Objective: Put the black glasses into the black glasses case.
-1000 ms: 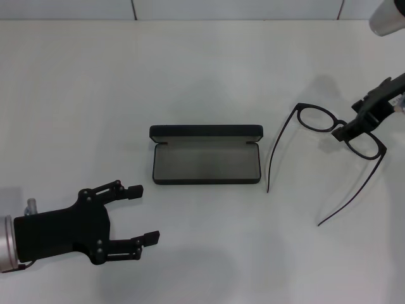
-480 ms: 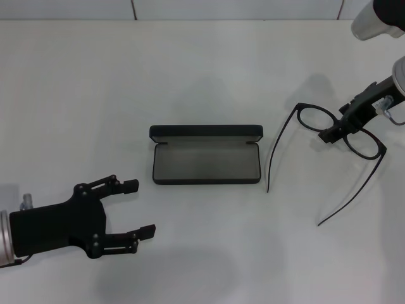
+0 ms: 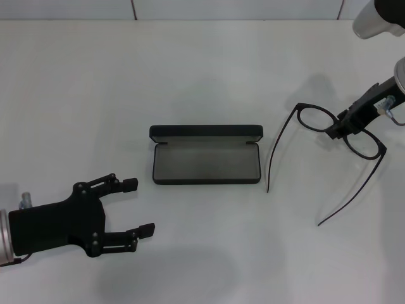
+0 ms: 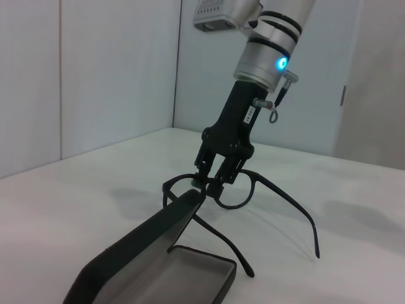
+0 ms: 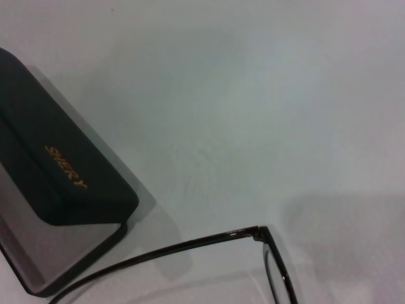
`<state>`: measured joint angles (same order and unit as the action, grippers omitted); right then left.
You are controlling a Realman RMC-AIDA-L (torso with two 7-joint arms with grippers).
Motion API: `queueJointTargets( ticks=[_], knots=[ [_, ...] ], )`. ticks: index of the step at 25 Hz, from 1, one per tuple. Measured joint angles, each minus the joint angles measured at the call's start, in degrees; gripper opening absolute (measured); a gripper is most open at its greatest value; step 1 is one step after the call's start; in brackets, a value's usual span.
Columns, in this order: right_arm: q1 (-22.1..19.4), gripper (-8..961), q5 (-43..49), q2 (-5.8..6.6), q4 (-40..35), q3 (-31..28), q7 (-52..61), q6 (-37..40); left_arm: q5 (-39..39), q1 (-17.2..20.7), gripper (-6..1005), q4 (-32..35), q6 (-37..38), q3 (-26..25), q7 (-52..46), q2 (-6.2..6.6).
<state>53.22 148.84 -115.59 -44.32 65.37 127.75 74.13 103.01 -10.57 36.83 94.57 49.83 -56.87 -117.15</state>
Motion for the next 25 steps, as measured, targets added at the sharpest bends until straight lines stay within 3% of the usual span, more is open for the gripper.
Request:
queueJointTargets(
  ticks=[6,12,18,25],
  knots=[
    [0.0,394,0.0,0.02,0.0,0.3,0.0,-0.1,0.0,0.0,881,-0.1,0.0,0.0,0.0,0.0],
    [0.1,162,0.0,0.03,0.2,0.6,0.0,-0.1,0.0,0.1,881,-0.1,0.0,0.0,0.0,0.03],
    [-0.1,71,0.0,0.03,-0.2,0.6,0.0,0.9,0.0,0.3,880,-0.1,0.0,0.0,0.0,0.07],
    [-1.9,70,0.1,0.47,-6.1,0.2,0.0,5.2,0.0,0.7,879,-0.1,0.3,0.0,0.0,0.09]
  ],
)
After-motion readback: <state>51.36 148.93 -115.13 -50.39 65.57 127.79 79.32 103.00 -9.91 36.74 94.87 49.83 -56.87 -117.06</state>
